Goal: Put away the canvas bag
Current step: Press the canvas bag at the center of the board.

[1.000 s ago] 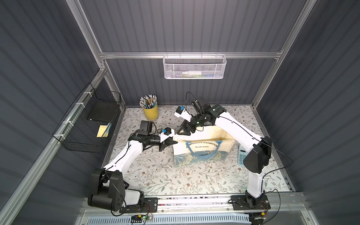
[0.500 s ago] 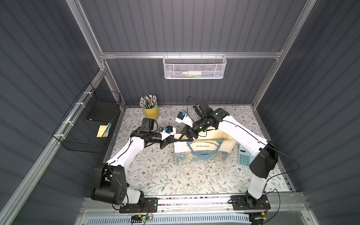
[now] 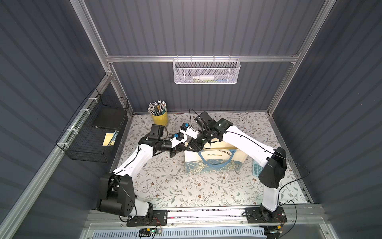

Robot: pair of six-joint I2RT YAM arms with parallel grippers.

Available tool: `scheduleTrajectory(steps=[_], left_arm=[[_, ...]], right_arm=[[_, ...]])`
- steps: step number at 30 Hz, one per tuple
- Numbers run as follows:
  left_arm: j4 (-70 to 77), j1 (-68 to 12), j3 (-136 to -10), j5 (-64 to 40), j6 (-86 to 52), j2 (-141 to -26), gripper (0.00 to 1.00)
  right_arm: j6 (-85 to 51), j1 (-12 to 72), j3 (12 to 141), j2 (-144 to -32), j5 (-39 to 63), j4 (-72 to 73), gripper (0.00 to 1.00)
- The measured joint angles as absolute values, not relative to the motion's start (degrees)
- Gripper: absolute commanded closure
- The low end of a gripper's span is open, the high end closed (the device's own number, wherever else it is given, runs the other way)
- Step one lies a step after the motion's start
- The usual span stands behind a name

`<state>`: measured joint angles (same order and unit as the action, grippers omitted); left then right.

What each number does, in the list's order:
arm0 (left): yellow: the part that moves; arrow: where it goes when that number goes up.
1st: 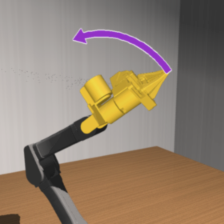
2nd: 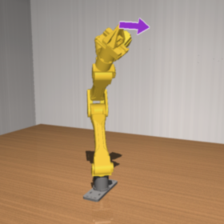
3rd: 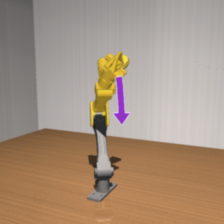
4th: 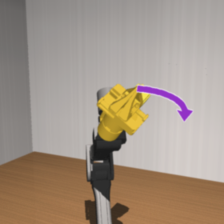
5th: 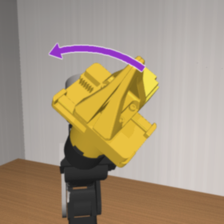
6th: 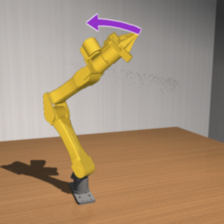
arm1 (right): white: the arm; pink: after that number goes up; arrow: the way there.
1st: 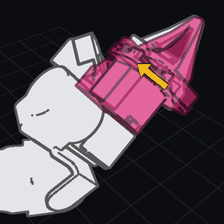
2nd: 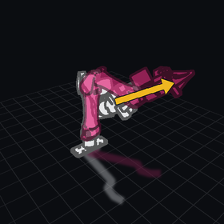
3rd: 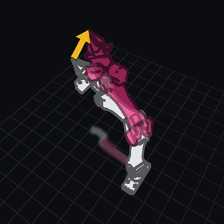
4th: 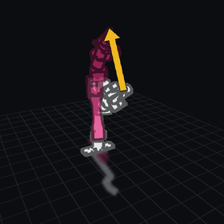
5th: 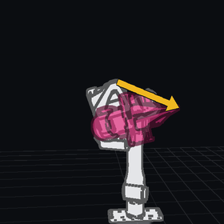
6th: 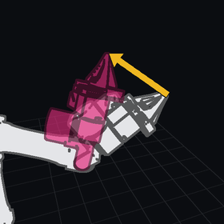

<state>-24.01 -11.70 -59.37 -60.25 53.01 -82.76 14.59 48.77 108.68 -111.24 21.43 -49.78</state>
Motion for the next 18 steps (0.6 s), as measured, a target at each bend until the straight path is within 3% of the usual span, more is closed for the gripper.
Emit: scheduleTrajectory(steps=[3, 5, 8, 13, 18], left_arm=[[-23.1, -11.4, -59.4, -59.3, 53.5, -82.7, 1.0], [-22.9, -11.3, -59.4, -59.0, 53.6, -82.6, 0.95], [-22.9, -11.3, -59.4, -58.4, 53.2, -82.6, 0.62], [-17.8, -11.6, -58.3, -58.4, 46.1, -80.6, 0.47], [-10.5, -11.6, -57.6, -59.7, 35.7, -78.1, 0.4]], right_arm=[[13.0, 49.2, 109.9, -111.5, 20.3, -51.6, 1.0], [13.2, 49.3, 110.1, -111.4, 19.7, -51.9, 1.0], [13.0, 49.3, 110.0, -111.3, 18.7, -52.2, 1.0], [12.3, 49.3, 108.3, -111.0, 14.0, -52.4, 1.0], [11.2, 49.3, 108.0, -109.1, 12.1, -53.0, 1.0]])
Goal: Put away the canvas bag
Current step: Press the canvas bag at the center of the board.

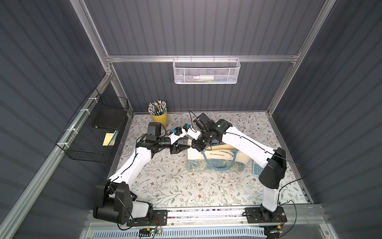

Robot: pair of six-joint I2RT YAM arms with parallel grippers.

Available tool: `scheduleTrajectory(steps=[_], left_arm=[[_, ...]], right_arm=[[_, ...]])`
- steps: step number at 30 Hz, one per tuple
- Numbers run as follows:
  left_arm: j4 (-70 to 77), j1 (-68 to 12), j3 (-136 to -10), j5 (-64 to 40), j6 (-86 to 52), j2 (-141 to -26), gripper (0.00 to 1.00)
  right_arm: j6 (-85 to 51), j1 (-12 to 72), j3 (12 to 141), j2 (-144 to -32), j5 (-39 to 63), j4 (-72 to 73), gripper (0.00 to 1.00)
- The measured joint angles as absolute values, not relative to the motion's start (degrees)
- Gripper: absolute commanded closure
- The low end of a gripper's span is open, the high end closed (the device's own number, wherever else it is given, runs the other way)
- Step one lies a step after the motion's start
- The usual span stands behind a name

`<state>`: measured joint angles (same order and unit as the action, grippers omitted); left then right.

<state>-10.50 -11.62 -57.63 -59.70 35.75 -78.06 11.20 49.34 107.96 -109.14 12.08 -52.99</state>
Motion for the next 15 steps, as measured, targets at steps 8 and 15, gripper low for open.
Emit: scheduleTrajectory(steps=[8, 15], left_arm=[[-3.6, -12.0, -55.1, -63.7, 23.1, -76.9, 0.39], [-2.6, -13.0, -54.0, -64.1, 20.6, -72.8, 0.4]], right_arm=[[9.4, 49.3, 108.2, -107.0, 13.0, -53.9, 1.0], [8.4, 49.3, 108.6, -106.3, 17.4, -53.5, 1.0]])
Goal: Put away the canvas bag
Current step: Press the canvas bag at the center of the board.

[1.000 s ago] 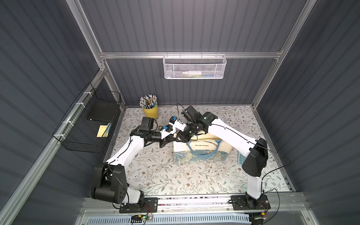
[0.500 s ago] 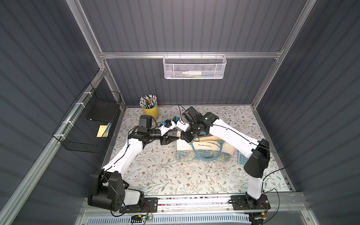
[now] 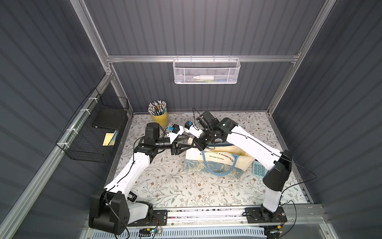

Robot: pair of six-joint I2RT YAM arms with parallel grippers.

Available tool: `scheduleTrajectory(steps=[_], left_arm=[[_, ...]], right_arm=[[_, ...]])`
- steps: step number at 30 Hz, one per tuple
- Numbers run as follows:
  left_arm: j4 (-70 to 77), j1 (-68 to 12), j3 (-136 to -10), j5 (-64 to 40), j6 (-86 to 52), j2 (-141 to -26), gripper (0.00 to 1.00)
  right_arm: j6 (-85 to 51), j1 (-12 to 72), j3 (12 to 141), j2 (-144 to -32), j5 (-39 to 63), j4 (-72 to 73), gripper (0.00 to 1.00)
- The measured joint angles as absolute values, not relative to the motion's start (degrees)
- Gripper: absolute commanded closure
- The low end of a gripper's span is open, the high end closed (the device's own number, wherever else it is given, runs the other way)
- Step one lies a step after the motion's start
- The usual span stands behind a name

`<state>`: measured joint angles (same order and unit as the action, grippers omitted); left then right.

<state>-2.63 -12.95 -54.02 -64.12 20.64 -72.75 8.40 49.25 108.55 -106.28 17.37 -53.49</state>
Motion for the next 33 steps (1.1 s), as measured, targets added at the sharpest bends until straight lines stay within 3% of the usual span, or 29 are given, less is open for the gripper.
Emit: scheduleTrajectory(steps=[6, 16, 20, 24, 28, 33], left_arm=[[-2.7, -14.4, -54.0, -64.3, 20.2, -73.1, 0.41], [-4.3, -15.0, -54.0, -63.7, 22.4, -73.1, 0.62], [-5.5, -15.0, -54.0, -63.4, 23.6, -73.1, 0.62], [-6.1, -15.0, -53.9, -63.4, 24.4, -73.1, 0.65], [-5.9, -15.0, -53.7, -63.2, 25.2, -73.0, 0.79], [-5.1, -15.0, -53.6, -63.2, 25.3, -72.4, 0.81]], right_arm=[[7.4, 49.3, 110.0, -104.8, 20.3, -52.3, 1.0], [7.1, 49.4, 113.0, -104.6, 20.1, -54.0, 1.0], [7.0, 49.0, 113.8, -104.5, 20.4, -55.0, 1.0], [6.3, 47.5, 114.2, -103.5, 21.6, -55.2, 1.0], [4.0, 44.5, 113.1, -100.6, 24.9, -53.8, 1.0], [1.4, 40.7, 111.9, -97.2, 29.0, -52.7, 1.0]])
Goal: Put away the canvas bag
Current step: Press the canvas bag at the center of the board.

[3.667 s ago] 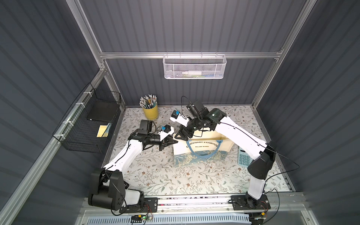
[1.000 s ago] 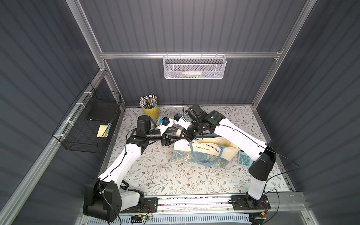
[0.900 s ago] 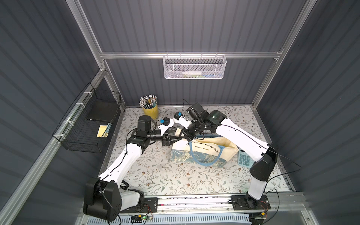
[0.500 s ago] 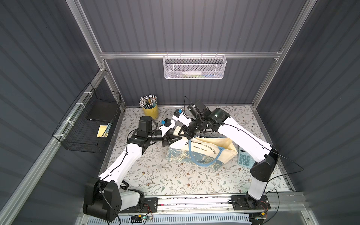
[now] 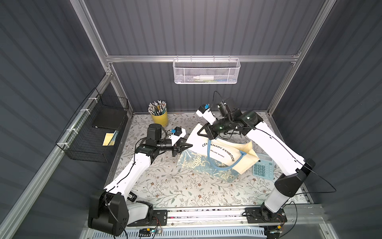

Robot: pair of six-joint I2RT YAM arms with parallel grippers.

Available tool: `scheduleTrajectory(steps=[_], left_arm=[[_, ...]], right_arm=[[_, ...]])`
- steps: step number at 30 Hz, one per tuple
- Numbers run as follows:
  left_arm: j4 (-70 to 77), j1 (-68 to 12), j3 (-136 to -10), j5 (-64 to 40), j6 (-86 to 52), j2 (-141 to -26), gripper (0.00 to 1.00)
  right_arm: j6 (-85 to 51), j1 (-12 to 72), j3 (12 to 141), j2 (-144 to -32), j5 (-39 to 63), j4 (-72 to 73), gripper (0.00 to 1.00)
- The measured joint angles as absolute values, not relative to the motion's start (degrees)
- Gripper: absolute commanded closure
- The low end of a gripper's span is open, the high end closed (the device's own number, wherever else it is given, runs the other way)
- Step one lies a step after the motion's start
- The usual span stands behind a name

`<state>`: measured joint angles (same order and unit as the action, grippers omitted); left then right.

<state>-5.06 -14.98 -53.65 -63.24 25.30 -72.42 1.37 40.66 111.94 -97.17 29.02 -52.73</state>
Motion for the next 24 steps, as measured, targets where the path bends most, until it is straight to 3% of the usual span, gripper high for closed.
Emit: scheduleTrajectory(steps=[24], left_arm=[[-6.4, -15.1, -51.1, -62.3, 27.0, -70.9, 0.76]], right_arm=[[-5.8, 29.9, 110.8, -92.4, 40.0, -46.6, 1.0]])
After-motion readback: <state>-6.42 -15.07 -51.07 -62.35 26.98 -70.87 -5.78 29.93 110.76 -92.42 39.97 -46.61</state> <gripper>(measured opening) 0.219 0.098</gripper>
